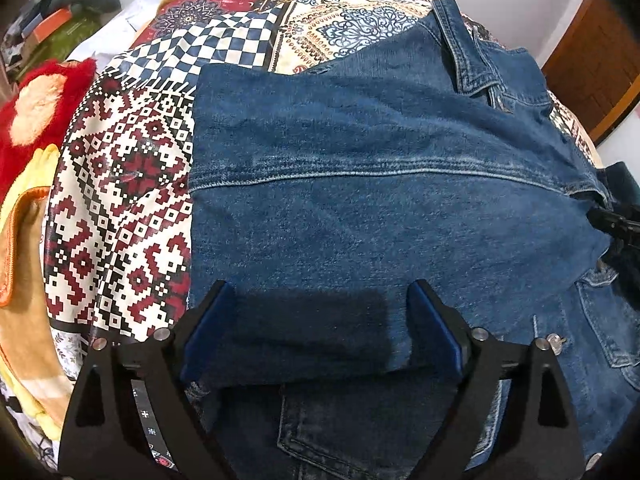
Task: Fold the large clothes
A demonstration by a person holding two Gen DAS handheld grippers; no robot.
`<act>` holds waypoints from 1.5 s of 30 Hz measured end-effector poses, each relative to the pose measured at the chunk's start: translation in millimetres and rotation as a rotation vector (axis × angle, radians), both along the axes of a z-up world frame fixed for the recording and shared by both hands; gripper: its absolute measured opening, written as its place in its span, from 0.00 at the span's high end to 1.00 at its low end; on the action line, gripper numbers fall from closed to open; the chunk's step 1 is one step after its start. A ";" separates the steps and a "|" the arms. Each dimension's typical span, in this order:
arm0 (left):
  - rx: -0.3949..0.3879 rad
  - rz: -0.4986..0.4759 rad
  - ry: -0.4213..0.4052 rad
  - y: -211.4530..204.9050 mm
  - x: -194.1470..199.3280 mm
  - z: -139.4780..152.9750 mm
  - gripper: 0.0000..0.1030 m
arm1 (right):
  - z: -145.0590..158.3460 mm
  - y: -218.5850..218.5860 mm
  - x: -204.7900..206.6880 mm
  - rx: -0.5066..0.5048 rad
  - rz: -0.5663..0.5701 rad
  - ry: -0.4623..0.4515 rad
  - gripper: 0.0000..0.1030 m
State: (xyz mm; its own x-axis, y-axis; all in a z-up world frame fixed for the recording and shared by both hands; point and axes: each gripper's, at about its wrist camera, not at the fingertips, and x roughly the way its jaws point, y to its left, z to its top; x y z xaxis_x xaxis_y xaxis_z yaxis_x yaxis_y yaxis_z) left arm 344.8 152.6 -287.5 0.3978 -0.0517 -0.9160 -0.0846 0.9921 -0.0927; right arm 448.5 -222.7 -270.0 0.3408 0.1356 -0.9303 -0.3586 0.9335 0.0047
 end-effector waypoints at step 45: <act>-0.024 -0.278 -0.152 -171.5 39.3 79.9 0.06 | 57.8 -284.8 -130.2 0.442 -0.689 -0.010 0.32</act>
